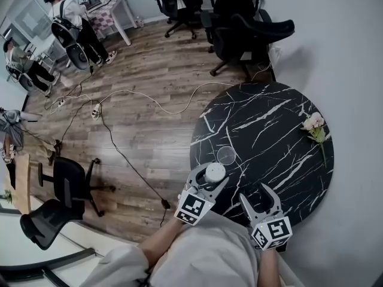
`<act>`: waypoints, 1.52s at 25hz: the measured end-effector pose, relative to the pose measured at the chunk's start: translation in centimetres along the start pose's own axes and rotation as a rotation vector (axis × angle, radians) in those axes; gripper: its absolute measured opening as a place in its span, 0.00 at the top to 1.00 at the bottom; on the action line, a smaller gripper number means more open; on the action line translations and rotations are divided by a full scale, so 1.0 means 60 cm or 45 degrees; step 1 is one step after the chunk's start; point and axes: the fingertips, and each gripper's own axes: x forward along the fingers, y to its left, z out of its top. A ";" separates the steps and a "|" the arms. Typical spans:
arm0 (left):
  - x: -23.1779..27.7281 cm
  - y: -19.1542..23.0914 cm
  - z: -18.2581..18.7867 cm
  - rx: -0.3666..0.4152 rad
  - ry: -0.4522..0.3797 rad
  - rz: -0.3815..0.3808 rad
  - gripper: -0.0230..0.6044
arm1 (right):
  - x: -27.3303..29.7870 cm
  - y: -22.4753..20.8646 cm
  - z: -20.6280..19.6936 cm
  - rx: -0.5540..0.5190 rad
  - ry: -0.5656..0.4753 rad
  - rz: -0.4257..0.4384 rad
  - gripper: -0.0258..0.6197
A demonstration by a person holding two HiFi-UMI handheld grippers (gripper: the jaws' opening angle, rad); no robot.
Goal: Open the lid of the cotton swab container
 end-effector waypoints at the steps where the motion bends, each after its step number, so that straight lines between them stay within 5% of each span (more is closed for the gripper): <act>1: 0.000 -0.001 0.000 -0.002 0.000 -0.002 0.55 | -0.002 0.001 0.000 0.002 -0.008 0.001 0.52; 5: -0.003 -0.006 0.002 0.000 0.000 -0.003 0.55 | -0.012 0.008 0.013 0.039 -0.079 0.035 0.70; 15: -0.017 -0.007 -0.011 0.003 0.010 0.014 0.55 | -0.014 0.009 0.013 0.077 -0.119 0.028 0.89; 38: -0.017 -0.013 -0.015 -0.059 0.001 -0.028 0.55 | -0.006 0.027 0.003 -0.013 -0.053 0.096 0.91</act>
